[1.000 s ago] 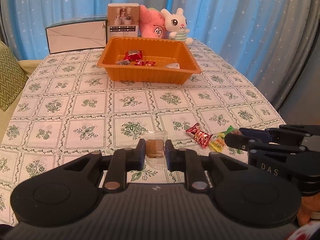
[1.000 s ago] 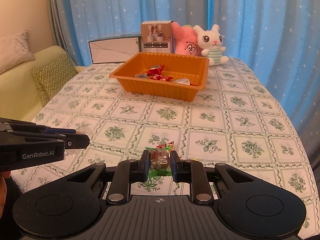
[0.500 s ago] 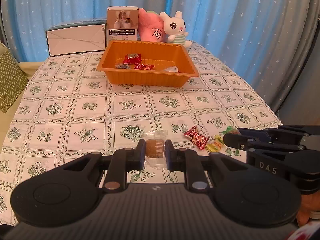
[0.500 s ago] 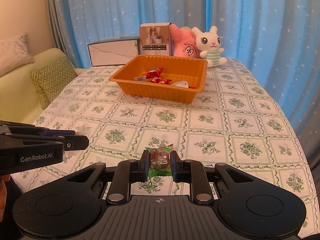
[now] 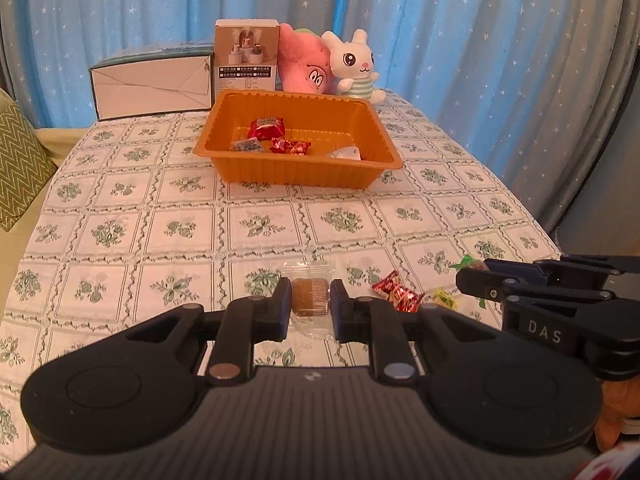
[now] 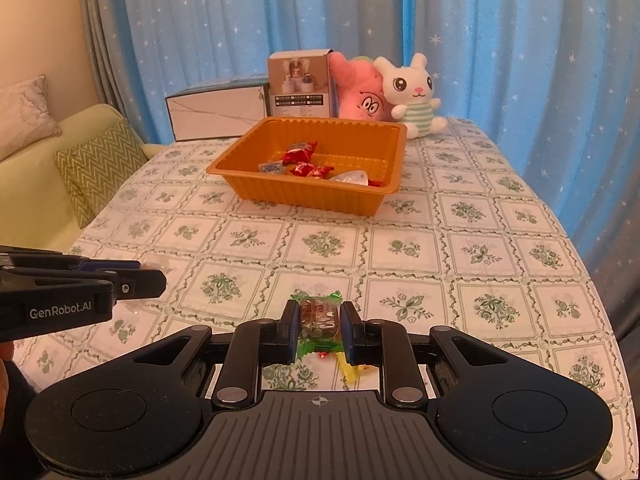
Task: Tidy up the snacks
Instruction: 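Carry the caramel and green-wrapped candy over the orange basket with both tools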
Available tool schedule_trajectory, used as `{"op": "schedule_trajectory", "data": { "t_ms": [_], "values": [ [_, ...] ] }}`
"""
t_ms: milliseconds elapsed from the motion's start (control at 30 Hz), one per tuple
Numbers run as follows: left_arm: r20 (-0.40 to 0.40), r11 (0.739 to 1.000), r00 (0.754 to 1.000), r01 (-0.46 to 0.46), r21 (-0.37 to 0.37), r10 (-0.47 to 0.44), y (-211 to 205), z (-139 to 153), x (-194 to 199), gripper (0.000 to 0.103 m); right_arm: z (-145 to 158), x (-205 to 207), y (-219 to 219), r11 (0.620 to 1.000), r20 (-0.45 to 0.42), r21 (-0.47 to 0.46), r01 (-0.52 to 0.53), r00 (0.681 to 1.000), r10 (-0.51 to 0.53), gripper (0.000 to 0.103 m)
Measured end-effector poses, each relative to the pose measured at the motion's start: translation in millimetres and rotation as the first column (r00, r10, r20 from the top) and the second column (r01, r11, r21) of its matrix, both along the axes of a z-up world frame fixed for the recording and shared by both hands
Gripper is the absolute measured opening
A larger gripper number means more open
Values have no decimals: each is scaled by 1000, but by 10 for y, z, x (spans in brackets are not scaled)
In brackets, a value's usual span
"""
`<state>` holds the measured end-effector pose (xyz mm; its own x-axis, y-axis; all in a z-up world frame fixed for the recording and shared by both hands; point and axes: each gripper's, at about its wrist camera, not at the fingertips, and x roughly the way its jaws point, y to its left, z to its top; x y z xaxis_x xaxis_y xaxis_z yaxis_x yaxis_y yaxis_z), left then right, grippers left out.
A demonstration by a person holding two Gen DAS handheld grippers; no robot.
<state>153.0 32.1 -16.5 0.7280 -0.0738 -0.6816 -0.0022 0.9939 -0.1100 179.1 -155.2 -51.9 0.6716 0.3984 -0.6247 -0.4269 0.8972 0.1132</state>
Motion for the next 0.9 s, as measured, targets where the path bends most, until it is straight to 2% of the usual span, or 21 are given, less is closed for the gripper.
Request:
{"op": "schedule_trajectory", "data": {
  "t_ms": [267, 533, 900],
  "values": [
    [30, 1000, 999, 21, 3, -21, 57, 196, 386, 18, 183, 352, 3, 999, 8, 34, 14, 1000, -14, 22],
    [28, 999, 999, 32, 10, -33, 147, 327, 900, 18, 350, 860, 86, 998, 12, 57, 17, 1000, -18, 22],
    [8, 999, 1000, 17, 34, -18, 344, 246, 1666, 18, 472, 1662, 272, 997, 4, 77, 24, 1000, -24, 22]
  ]
}}
